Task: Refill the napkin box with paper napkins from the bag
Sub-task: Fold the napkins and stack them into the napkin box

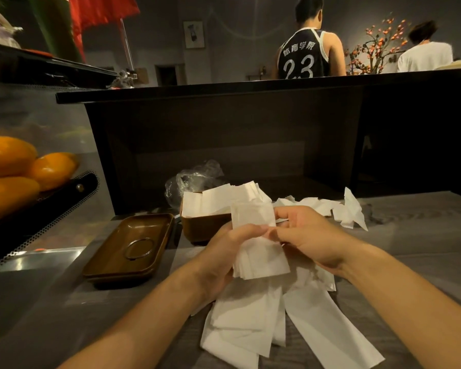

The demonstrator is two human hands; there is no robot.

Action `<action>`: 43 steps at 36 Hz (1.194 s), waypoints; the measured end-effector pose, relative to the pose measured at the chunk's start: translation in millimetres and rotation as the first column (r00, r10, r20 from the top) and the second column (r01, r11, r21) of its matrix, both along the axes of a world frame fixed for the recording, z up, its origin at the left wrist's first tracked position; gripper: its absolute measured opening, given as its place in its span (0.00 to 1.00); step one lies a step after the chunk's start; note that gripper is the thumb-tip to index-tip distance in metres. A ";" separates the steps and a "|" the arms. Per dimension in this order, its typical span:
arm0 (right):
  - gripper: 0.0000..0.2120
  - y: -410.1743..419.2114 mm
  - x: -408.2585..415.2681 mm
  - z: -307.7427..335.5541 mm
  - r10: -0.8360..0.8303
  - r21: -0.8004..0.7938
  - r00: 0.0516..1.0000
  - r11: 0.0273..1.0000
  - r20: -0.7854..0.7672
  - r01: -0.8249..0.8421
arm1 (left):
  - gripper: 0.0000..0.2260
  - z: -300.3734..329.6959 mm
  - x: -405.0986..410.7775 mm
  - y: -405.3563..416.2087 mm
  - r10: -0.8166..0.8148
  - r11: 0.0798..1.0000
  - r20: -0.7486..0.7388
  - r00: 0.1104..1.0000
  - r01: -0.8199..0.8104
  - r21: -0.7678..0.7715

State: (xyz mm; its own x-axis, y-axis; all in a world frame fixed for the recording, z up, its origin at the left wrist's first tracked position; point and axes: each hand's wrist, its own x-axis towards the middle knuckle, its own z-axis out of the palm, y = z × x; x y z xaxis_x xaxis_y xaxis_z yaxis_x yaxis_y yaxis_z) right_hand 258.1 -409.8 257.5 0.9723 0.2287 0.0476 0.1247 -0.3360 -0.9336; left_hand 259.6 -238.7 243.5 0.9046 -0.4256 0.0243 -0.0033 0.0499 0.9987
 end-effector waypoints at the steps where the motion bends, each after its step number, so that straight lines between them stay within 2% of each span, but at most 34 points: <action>1: 0.12 1.0 0.8 -0.6 -0.004 -0.002 1.000 1.000 -0.001 0.004 | 0.21 -0.2 0.6 0.3 0.016 1.000 -0.012 1.000 -0.016 0.002; 7: 0.13 4.4 0.9 -5.6 0.027 -0.041 0.999 0.999 0.033 -0.026 | 0.07 1.6 -3.1 -1.8 0.029 0.997 -0.019 0.999 -0.028 0.066; 13: 0.13 6.8 0.7 -7.0 0.016 0.023 1.000 1.000 0.020 -0.016 | 0.11 3.7 -4.2 2.3 0.052 0.998 -0.094 0.994 -0.049 0.028; 14: 0.13 6.6 0.6 -7.0 -0.032 -0.013 0.997 0.999 0.072 0.033 | 0.11 4.1 -4.4 2.7 0.062 0.998 -0.083 0.995 -0.059 0.035; 16: 0.16 4.2 0.1 -5.0 -0.143 -0.142 0.951 0.972 0.276 0.187 | 0.08 6.9 -4.2 4.1 0.069 0.993 -0.018 0.997 -0.067 0.096; 18: 0.23 1.4 -1.8 -1.0 -0.132 -0.166 0.906 0.963 0.403 0.214 | 0.09 10.4 -3.7 6.9 0.045 0.984 0.034 0.998 -0.051 0.174; 20: 0.25 0.1 -4.7 1.8 -0.035 -0.175 0.917 0.978 0.397 0.114 | 0.12 10.7 -2.3 8.7 -0.032 0.965 0.074 0.997 0.012 0.264; 23: 0.15 0.3 -2.9 1.5 0.069 -0.256 0.908 0.966 0.413 0.043 | 0.13 10.3 -2.8 7.8 -0.065 0.936 0.119 0.991 0.019 0.352; 27: 0.06 -18.0 5.2 5.1 -0.079 -0.054 0.915 0.992 0.395 0.110 | 0.10 7.1 4.8 5.4 0.068 0.936 0.274 0.959 -0.156 0.316; 29: 0.06 -29.7 7.2 6.1 -0.105 -0.043 0.932 0.991 0.348 0.128 | 0.10 5.4 8.3 5.3 0.162 0.928 0.355 0.921 -0.265 0.262; 31: 0.07 -36.9 7.4 4.5 -0.101 -0.044 0.949 0.992 0.299 0.119 | 0.09 1.5 9.9 5.7 0.172 0.925 0.395 0.903 -0.285 0.250; 33: 0.07 -40.4 6.3 2.7 -0.081 -0.067 0.963 0.993 0.257 0.102 | 0.08 -3.9 10.4 4.3 0.129 0.933 0.384 0.914 -0.242 0.264; 35: 0.06 -42.3 6.2 0.1 -0.050 -0.164 0.976 0.983 0.214 0.086 | 0.11 -9.7 9.3 1.3 0.089 0.916 0.339 0.937 -0.210 0.342; 38: 0.11 -39.2 6.8 -3.0 -0.031 -0.305 0.982 0.948 0.186 0.087 | 0.20 -16.6 13.1 -1.5 0.046 0.813 0.418 0.907 -0.278 0.512; 41: 0.11 -37.1 6.8 -2.8 -0.024 -0.258 0.979 0.963 0.203 0.078 | 0.19 -17.4 14.7 -0.4 0.043 0.842 0.446 0.894 -0.273 0.465; 43: 0.08 -38.0 5.8 -2.0 -0.005 -0.289 0.980 0.955 0.200 0.064 | 0.16 -17.6 14.8 0.5 0.038 0.866 0.460 0.887 -0.259 0.427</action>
